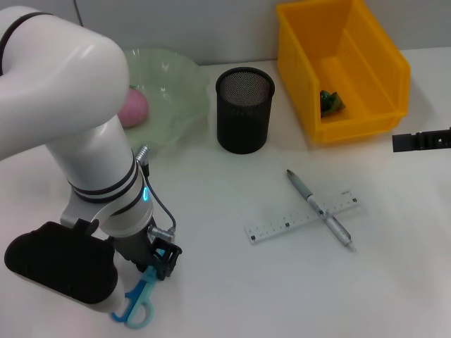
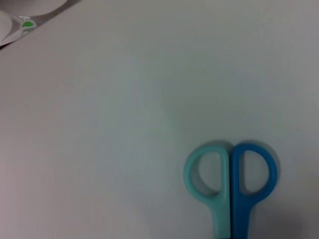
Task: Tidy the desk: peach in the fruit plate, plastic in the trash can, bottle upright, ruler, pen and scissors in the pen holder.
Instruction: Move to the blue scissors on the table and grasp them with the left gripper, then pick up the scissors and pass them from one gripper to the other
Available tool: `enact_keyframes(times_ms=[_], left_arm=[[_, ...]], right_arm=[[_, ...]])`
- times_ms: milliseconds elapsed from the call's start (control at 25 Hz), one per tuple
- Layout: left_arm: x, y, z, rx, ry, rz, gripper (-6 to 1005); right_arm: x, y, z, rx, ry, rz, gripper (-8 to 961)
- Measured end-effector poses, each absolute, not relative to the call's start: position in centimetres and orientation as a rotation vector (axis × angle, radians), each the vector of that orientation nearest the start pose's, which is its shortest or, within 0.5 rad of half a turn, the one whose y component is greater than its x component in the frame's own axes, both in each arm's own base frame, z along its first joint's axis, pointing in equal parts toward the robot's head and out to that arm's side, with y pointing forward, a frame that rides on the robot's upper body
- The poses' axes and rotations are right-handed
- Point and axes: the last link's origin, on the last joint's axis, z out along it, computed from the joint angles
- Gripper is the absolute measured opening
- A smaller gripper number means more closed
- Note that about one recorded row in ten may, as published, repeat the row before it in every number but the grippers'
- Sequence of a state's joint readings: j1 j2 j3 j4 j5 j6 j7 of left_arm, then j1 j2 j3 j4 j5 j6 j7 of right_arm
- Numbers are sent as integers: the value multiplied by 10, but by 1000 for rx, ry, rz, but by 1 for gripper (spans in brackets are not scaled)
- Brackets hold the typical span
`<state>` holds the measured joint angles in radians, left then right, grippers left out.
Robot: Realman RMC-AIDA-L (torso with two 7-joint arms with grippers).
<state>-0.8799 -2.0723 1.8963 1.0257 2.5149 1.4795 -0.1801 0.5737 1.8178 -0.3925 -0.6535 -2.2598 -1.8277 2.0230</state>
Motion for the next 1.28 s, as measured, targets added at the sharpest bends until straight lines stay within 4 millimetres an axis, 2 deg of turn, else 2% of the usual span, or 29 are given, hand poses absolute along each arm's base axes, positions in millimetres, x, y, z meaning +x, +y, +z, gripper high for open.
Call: enact_keyframes(times_ms=[680, 920, 1120, 1280], left_arm=[[-153, 336, -92, 1249, -2121, -489, 260], [-152, 336, -91, 1281, -2107, -507, 224], [-144, 340, -86, 1443, -2082, -553, 226], [-136, 346, -78, 1678, -2031, -502, 228]], right_arm=[[302, 328, 122, -2514, 1462, 645, 725], [302, 328, 122, -2516, 1463, 645, 725], [300, 329, 123, -2520, 1461, 642, 725], [300, 328, 124, -2526, 1459, 639, 725]])
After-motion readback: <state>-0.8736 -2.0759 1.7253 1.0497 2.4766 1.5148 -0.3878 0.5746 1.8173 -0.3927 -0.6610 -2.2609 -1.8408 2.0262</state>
